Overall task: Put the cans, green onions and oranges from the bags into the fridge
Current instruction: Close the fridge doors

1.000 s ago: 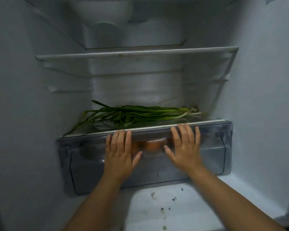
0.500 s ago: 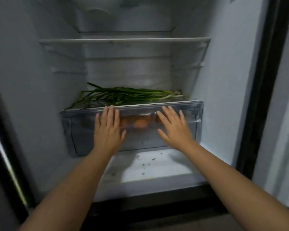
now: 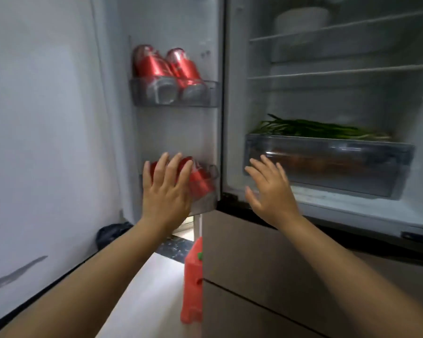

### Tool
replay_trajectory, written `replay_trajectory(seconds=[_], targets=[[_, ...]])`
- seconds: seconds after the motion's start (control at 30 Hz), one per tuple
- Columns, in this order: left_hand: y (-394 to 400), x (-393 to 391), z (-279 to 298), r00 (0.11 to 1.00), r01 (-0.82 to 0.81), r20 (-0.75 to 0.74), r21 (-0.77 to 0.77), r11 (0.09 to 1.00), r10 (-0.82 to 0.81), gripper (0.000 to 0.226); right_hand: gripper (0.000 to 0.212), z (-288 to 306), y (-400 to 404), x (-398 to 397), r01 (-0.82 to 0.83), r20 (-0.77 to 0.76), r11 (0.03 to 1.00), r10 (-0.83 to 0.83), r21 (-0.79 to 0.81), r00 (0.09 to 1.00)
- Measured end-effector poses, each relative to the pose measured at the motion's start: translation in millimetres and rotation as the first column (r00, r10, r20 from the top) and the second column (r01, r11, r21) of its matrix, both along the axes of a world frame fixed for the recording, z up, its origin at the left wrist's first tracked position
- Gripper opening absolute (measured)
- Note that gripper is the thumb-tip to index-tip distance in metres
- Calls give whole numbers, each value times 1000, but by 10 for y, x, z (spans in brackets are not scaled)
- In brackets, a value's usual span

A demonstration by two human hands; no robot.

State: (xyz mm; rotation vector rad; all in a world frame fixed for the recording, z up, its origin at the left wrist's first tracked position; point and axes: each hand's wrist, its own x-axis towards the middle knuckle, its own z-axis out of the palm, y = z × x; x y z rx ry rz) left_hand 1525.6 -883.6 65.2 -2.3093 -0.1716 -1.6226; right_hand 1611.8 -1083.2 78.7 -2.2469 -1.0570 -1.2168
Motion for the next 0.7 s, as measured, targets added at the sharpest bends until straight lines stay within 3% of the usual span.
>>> replay_trajectory(seconds=[0.2, 0.37, 0.5, 0.7], targets=[[621, -946, 132, 948, -203, -296, -284, 937, 116, 52, 45, 66, 1177, -725, -167, -13, 984, 167, -62, 986], [1058, -992, 68, 956, -93, -275, -606, 790, -99, 53, 48, -81, 1836, -868, -24, -197, 979, -16, -200, 980], [1323, -795, 108, 929, 52, -219, -722, 690, -300, 54, 43, -165, 1871, -830, 79, -127, 988, -96, -132, 987], [1404, -467, 161, 896, 159, -103, -833, 530, -432, 63, 44, -166, 1452, -809, 70, -107, 994, -79, -80, 991]])
